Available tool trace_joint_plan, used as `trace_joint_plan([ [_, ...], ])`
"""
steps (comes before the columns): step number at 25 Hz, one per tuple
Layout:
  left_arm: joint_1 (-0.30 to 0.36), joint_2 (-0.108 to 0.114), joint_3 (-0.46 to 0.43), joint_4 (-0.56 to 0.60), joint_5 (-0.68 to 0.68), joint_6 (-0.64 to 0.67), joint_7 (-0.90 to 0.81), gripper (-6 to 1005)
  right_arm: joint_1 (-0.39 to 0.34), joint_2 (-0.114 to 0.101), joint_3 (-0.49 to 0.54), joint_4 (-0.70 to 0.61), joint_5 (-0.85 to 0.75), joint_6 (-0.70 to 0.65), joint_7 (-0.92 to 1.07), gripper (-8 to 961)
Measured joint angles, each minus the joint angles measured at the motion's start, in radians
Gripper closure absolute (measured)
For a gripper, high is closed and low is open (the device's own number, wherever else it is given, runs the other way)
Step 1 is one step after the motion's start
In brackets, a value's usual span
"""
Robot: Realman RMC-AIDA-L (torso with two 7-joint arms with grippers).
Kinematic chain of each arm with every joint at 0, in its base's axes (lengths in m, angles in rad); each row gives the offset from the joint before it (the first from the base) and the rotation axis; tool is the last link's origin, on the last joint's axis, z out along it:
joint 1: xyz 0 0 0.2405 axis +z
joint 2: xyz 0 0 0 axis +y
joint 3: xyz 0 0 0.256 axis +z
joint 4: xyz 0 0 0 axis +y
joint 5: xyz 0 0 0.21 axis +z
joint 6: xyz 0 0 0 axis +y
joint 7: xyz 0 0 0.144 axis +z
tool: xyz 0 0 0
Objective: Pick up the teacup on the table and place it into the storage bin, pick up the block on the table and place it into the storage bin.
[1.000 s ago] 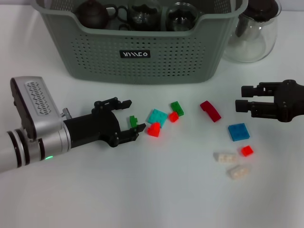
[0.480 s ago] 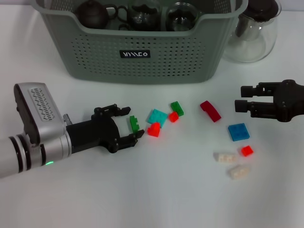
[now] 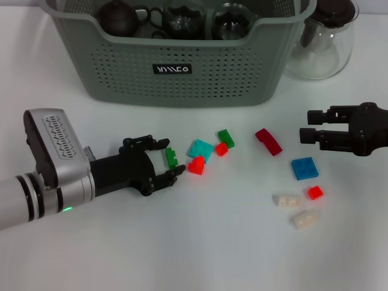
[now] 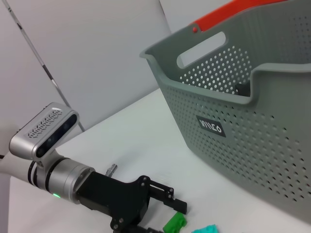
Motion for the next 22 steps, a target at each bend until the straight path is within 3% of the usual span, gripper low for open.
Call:
trace_joint_plan([
  [10,0.008,0.003,-0.008,0.013,0.003,0.044,-0.006,531,0.001,0.000,0.000,0.000,-0.001,0.001,0.005,357],
  [13,0.026,0.007,-0.019,0.065,0.007,0.138,-0.060,576,0.002,-0.001,0.000,0.000,-0.001,0.000,0.006,357],
  [17,0.047,0.021,-0.019,0.186,0.022,0.372,-0.244,576,0.003,-0.002,0.000,0.000,-0.001,0.001,0.006,357],
  [22,0.012,0.038,-0.111,0.331,-0.036,0.670,-0.502,575,0.003,-0.002,0.000,0.000,-0.001,0.000,0.001,357],
])
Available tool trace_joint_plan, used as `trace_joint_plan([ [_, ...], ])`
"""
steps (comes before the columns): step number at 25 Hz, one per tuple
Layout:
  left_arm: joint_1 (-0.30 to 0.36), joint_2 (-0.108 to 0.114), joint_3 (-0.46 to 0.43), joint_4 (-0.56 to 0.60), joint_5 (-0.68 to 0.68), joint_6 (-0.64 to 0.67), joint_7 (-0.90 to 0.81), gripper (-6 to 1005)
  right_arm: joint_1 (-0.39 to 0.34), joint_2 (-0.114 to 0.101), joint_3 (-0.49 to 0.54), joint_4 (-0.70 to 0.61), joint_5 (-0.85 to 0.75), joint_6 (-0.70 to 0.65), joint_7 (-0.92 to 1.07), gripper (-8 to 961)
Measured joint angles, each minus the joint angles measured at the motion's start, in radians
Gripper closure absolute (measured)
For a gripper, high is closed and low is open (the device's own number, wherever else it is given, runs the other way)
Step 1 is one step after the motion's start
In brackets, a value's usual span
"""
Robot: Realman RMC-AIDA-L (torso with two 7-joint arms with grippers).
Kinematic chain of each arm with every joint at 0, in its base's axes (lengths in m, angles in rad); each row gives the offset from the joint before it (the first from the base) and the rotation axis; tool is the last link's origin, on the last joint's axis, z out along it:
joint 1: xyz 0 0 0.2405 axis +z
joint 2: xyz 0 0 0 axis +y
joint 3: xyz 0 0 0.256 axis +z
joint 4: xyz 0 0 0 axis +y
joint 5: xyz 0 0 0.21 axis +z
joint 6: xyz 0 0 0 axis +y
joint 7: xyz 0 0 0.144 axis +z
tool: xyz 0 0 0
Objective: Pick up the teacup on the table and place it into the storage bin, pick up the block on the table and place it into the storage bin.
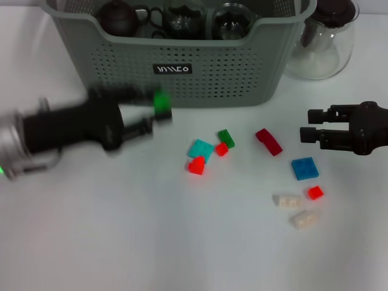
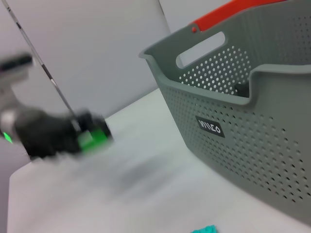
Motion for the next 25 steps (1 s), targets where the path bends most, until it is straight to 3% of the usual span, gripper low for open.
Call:
trace_joint_plan([
  [3,-0.056,-0.005,-0.028,0.128,-0.063,0.034,-0.233,575,0.000,0.001,0.000,0.000,0.000,0.000,-0.002,358],
  [7,-0.160,-0.006,0.016,0.327,-0.070,-0.060,-0.539,575,0.000,0.003,0.000,0.000,0.000,0.001,-0.004,358],
  [9,-0.208,0.016,0.088,0.387,-0.057,-0.140,-0.667,575,0.000,0.003,0.001,0.000,0.000,0.002,-0.004,358],
  [11,-0.266,0.063,0.230,0.431,-0.033,-0.257,-0.831,568,0.000,0.004,0.002,0.000,0.000,0.002,-0.005,357],
  [15,-0.380,0.123,0.410,0.424,0.086,-0.478,-1.041,554,0.000,0.006,0.002,0.000,0.000,0.002,-0.009,357],
  [19,-0.476,0.118,0.477,0.370,0.229,-0.652,-1.115,540,0.000,0.008,0.002,0.000,0.000,0.003,-0.017,358],
  [22,-0.531,0.105,0.493,0.287,0.318,-0.766,-1.129,530,0.000,0.008,0.004,0.000,0.000,0.003,-0.018,358],
  [25,-0.572,0.107,0.494,0.180,0.380,-0.856,-1.145,519,0.000,0.008,0.003,0.000,0.000,0.004,-0.018,358],
])
